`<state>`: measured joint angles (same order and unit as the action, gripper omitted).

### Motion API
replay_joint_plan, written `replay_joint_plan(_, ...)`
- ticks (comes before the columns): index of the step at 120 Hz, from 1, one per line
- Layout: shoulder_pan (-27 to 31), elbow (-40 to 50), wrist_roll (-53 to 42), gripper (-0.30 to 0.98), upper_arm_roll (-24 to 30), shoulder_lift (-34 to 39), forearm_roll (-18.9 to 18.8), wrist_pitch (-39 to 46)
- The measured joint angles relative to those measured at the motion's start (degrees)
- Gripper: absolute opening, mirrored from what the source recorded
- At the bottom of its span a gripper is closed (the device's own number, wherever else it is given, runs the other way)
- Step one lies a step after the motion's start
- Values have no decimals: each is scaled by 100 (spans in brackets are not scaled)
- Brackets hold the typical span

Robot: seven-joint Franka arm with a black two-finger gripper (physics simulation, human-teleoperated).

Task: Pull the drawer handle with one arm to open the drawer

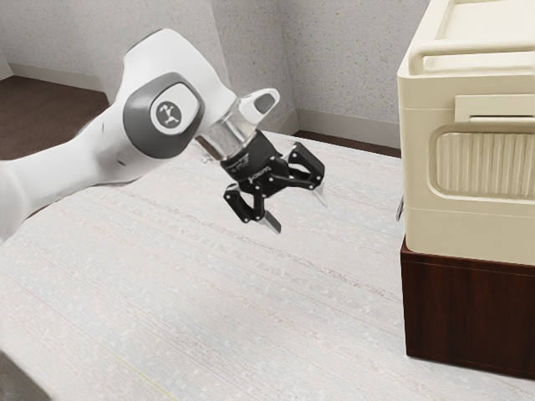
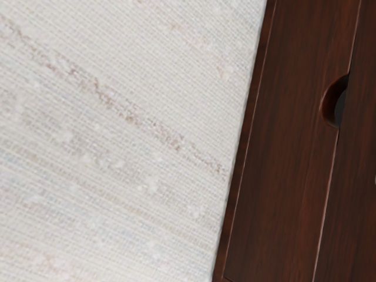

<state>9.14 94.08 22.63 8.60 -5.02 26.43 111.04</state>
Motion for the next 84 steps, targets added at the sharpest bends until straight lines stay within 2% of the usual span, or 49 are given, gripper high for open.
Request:
replay_joint_plan(24, -378, -420, 112, 69, -9, -417, 92, 142)
replay_joint_plan(50, -512, -630, 197, 69, -25, -710, 200, 298)
replay_joint_plan(84, -498, -850, 179, 69, -69, -1224, 407, 1168)
